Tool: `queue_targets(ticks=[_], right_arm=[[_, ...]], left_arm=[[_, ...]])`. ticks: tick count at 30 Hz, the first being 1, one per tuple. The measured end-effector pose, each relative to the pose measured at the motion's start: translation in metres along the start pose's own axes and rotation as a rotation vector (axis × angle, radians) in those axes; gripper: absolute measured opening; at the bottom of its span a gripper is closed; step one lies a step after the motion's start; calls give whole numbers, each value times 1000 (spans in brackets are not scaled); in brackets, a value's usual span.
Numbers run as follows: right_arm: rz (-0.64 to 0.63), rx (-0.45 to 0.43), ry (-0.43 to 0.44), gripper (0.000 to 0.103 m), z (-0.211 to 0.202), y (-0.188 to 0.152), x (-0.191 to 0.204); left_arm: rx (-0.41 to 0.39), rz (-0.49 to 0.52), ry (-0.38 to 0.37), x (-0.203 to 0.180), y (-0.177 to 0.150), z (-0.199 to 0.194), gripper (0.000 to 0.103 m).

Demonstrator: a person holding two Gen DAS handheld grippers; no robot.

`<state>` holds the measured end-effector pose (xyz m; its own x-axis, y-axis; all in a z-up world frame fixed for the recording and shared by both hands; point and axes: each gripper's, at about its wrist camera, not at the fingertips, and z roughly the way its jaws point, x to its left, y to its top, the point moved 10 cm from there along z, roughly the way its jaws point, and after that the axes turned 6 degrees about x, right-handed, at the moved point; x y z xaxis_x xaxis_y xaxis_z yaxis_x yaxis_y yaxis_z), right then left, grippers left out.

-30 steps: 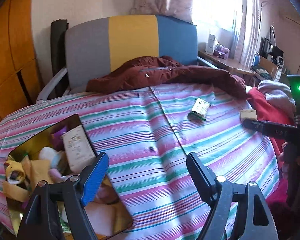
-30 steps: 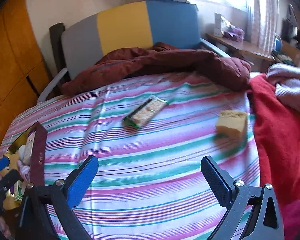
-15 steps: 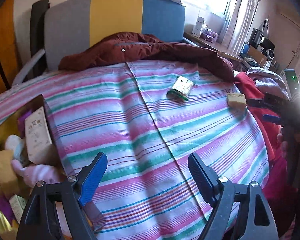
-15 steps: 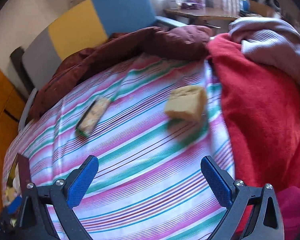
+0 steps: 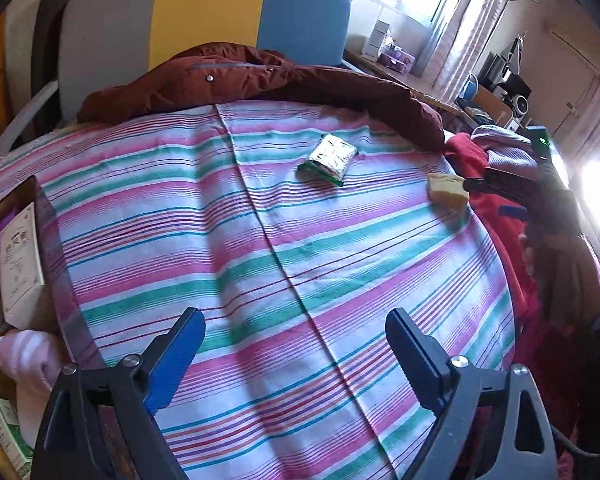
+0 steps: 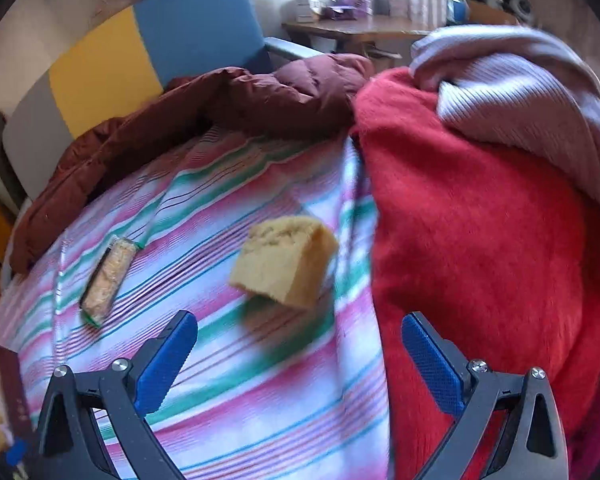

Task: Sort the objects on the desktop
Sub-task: 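Grasp the yellow sponge with the right tool while the left tool grasps the cracker packet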

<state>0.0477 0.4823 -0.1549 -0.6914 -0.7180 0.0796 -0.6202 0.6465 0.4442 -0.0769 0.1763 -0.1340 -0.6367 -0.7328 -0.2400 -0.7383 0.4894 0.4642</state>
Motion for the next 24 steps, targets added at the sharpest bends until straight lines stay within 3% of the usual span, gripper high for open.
queue_targets(ticks=[7, 18, 24], right_arm=[[-209, 3, -169, 102, 38, 17, 10], [-281, 39, -106, 101, 63, 21, 18], [-275, 47, -38, 73, 59, 20, 24]], left_arm=[[19, -2, -4, -3, 9, 8, 93], [70, -29, 24, -3, 30, 30, 90], [89, -15, 10, -14, 42, 42, 89]])
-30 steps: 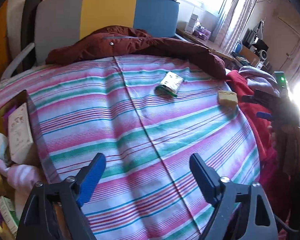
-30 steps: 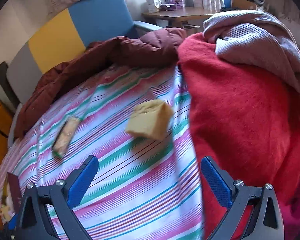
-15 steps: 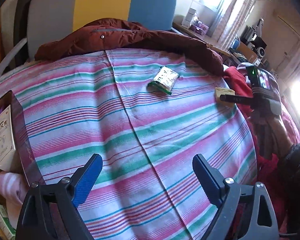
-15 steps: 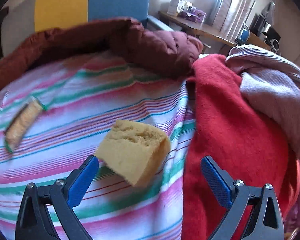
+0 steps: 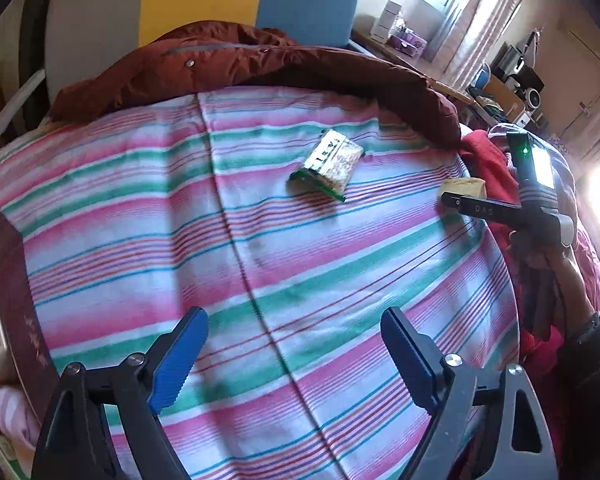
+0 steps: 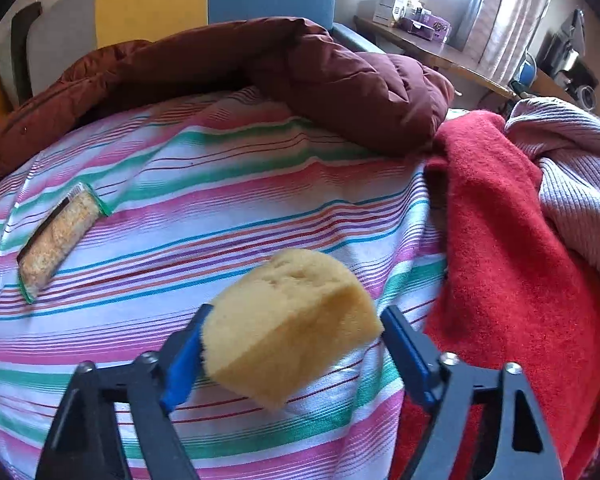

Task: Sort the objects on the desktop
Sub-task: 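Grasp the yellow sponge with the right tool while the left tool grasps the cracker packet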

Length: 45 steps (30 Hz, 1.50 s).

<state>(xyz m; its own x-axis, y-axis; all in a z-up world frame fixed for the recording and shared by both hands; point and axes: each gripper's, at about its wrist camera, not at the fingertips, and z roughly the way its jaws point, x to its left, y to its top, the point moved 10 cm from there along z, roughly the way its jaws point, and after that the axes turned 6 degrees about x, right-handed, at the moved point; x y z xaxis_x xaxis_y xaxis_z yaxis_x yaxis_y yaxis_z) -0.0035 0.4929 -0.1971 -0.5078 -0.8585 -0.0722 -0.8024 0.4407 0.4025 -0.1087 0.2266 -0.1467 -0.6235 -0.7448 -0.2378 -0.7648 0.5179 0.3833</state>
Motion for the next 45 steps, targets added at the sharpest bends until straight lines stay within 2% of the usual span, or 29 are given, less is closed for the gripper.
queue_targets(ticks=[1, 4, 5, 6, 12, 15, 17, 21, 24, 26, 31, 35, 41, 45], right_arm=[[6, 3, 31, 64, -1, 0, 2], [6, 10, 44, 58, -2, -2, 7], [3, 14, 55, 50, -2, -3, 9], [2, 16, 66, 48, -3, -5, 11], [26, 23, 82, 49, -5, -7, 12], [102, 41, 144, 59, -3, -7, 3], [161, 35, 191, 77, -6, -7, -2], [231, 14, 239, 78, -13, -5, -11], [229, 13, 200, 76, -13, -6, -14], [215, 19, 174, 63, -9, -5, -15], [175, 7, 166, 51, -9, 0, -14], [173, 11, 179, 50, -9, -2, -16], [235, 36, 255, 47, -3, -4, -18], [259, 46, 284, 46, 0, -4, -16]], left_arm=[[2, 8, 3, -2, 2, 2, 88], [-3, 41, 22, -6, 12, 4, 86], [-5, 52, 27, -8, 16, 5, 86], [-7, 63, 33, -9, 20, 5, 86], [-18, 113, 48, -15, 45, 17, 85], [-19, 141, 69, -17, 58, 26, 85], [-22, 168, 82, -20, 67, 31, 85], [-35, 253, 104, -33, 83, 43, 85], [-26, 304, 103, -41, 92, 57, 86], [-18, 318, 109, -42, 98, 65, 86], [-27, 325, 97, -41, 113, 80, 86], [-9, 340, 68, -43, 121, 98, 86], [19, 362, 99, -38, 126, 124, 86], [-17, 384, 114, -40, 131, 127, 86]])
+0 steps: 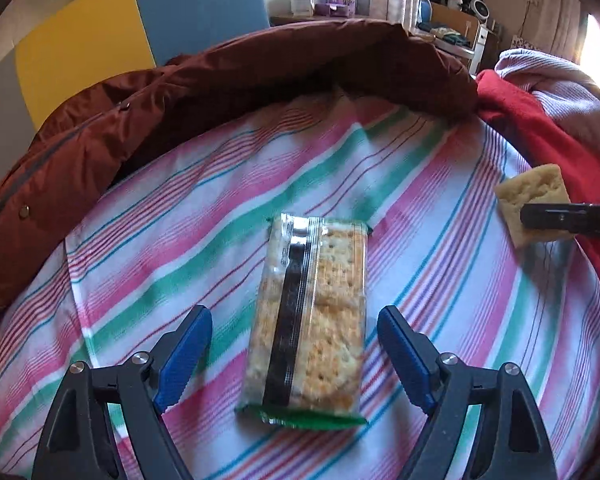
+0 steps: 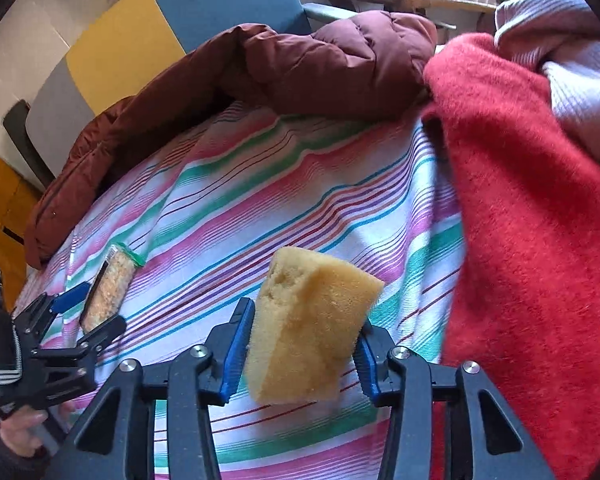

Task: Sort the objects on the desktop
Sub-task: 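Grasp the yellow sponge with the right tool while the left tool grasps the cracker packet, then carry the sponge and cracker packet toward the gold tray with both tools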

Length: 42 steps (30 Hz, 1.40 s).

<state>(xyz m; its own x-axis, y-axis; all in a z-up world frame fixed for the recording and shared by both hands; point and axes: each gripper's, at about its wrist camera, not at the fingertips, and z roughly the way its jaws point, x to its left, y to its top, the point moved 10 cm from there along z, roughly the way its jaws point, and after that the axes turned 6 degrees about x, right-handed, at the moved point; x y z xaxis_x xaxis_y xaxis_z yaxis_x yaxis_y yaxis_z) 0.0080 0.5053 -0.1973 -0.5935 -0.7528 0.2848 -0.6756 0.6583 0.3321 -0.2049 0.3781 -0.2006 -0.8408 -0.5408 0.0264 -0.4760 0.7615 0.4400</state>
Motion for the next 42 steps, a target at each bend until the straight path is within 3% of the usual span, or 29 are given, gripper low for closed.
queue_targets(ticks=[8, 16, 20, 22, 28, 32, 38, 42], right_arm=[[-21, -4, -9, 41, -1, 1, 3], [-66, -23, -14, 40, -5, 2, 7], [-154, -24, 47, 39, -4, -1, 34], [-202, -18, 75, 39, -3, -5, 47], [-266, 7, 121, 39, 0, -13, 64], [-325, 26, 267, 39, -5, -19, 93], [-464, 102, 336, 39, 1, -51, 130], [-529, 141, 398, 39, 1, -68, 150]], left_arm=[[4, -40, 6, 4, 1, 1, 90], [-25, -57, 40, 5, -2, -6, 81], [-28, -75, 48, 6, -5, -13, 66], [-33, -81, 58, 8, -8, -18, 50], [-26, -115, 65, 12, -25, -31, 50], [-25, -159, 94, 16, -47, -46, 50], [-41, -236, 135, 18, -96, -72, 50], [-55, -280, 150, 20, -109, -75, 49]])
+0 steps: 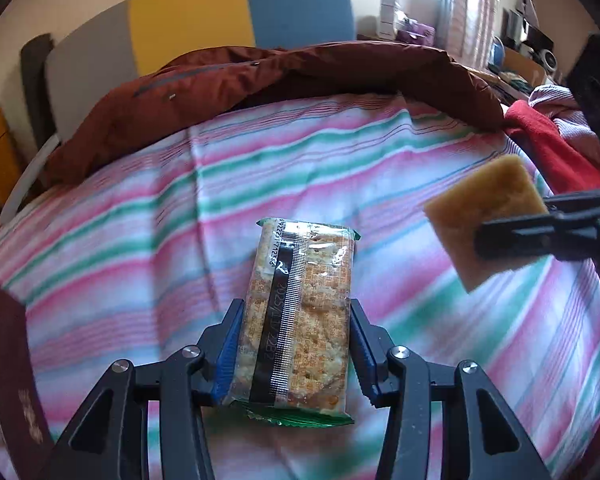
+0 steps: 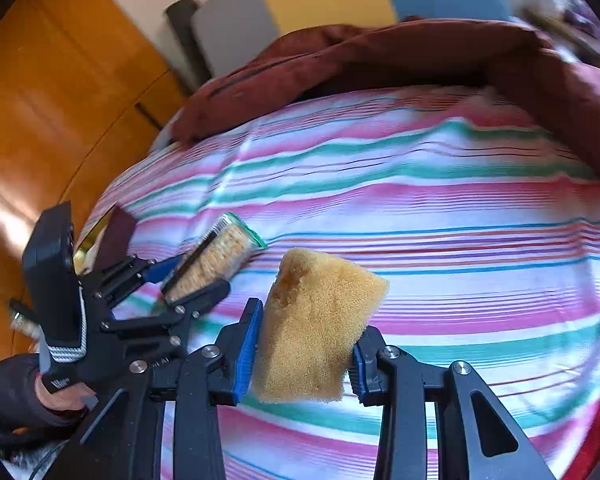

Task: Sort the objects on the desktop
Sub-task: 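Carry the sponge and cracker packet toward the gold tray with both tools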

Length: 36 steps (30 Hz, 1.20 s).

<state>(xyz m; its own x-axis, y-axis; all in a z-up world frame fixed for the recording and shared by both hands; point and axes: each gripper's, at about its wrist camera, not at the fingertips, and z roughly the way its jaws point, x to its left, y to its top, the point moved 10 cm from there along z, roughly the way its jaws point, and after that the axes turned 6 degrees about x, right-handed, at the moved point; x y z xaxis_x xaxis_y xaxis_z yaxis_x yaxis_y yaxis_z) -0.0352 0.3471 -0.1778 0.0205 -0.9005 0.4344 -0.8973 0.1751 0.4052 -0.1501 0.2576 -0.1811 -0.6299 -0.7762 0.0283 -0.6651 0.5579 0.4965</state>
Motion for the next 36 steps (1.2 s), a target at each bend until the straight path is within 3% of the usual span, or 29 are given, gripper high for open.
queue_targets(ticks=[10, 20, 29, 36], right_arm=[[-90, 96, 100, 39, 26, -19, 49], [-143, 177, 75, 39, 56, -36, 70], [-81, 167, 80, 37, 51, -37, 70], [-50, 176, 16, 37, 49, -40, 73]], left_arm=[[-21, -88, 6, 17, -45, -25, 50], [-28, -122, -9, 29, -60, -35, 50], [-31, -116, -28, 29, -63, -38, 49], [-41, -116, -34, 29, -68, -49, 49]])
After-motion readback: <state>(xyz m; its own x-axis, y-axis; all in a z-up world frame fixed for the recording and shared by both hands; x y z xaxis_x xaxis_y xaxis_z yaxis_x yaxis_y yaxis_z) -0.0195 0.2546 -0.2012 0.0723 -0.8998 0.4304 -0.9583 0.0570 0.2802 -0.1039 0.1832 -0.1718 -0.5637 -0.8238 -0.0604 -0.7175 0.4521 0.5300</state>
